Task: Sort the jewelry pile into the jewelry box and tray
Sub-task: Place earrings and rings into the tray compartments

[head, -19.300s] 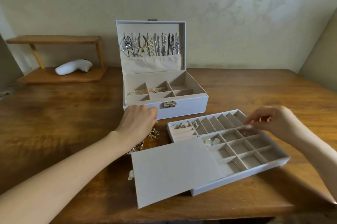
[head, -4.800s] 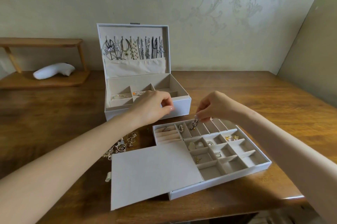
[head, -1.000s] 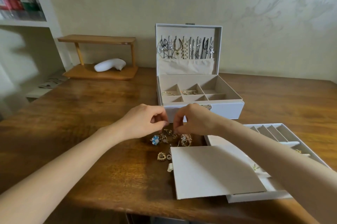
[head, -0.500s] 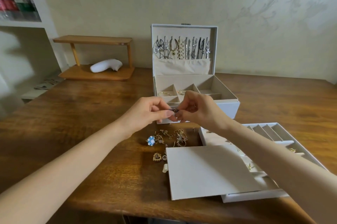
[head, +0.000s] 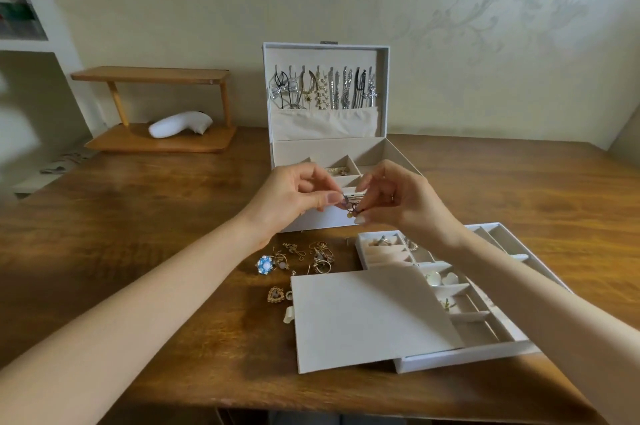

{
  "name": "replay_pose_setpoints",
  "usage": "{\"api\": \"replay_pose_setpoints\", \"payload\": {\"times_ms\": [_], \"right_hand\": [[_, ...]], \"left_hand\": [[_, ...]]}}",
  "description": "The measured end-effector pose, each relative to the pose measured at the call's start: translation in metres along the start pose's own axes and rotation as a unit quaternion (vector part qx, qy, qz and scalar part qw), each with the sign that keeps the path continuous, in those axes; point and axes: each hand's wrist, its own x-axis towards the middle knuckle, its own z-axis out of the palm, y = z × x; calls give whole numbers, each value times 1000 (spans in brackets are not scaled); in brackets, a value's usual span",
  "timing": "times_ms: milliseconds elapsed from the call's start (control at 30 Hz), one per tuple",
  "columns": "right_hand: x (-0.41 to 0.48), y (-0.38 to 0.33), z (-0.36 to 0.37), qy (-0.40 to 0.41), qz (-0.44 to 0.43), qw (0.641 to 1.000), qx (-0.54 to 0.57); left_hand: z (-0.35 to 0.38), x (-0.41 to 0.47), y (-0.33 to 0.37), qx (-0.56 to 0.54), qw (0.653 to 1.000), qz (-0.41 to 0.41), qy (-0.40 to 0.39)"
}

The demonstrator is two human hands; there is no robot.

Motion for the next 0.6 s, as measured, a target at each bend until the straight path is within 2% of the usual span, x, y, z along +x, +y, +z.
{"api": "replay_pose_setpoints", "payload": {"times_ms": [100, 267, 333, 433, 600], "right_hand": [[-2, -7, -12, -20, 18, 1000, 9], [-2, -16, -31, 64, -17, 997, 44], [-4, -13, -35, 67, -35, 997, 22], [-8, -7, -44, 28, -39, 998, -47], [-18, -5, -63, 29, -6, 999, -42]], "left_hand": [[8, 9, 5, -14, 1000, 10, -7], [25, 29, 16, 11, 999, 10, -28], [34, 34, 22, 21, 998, 6, -54], [45, 39, 28, 7, 994, -28, -102], [64, 40, 23, -73, 981, -94, -152]]}}
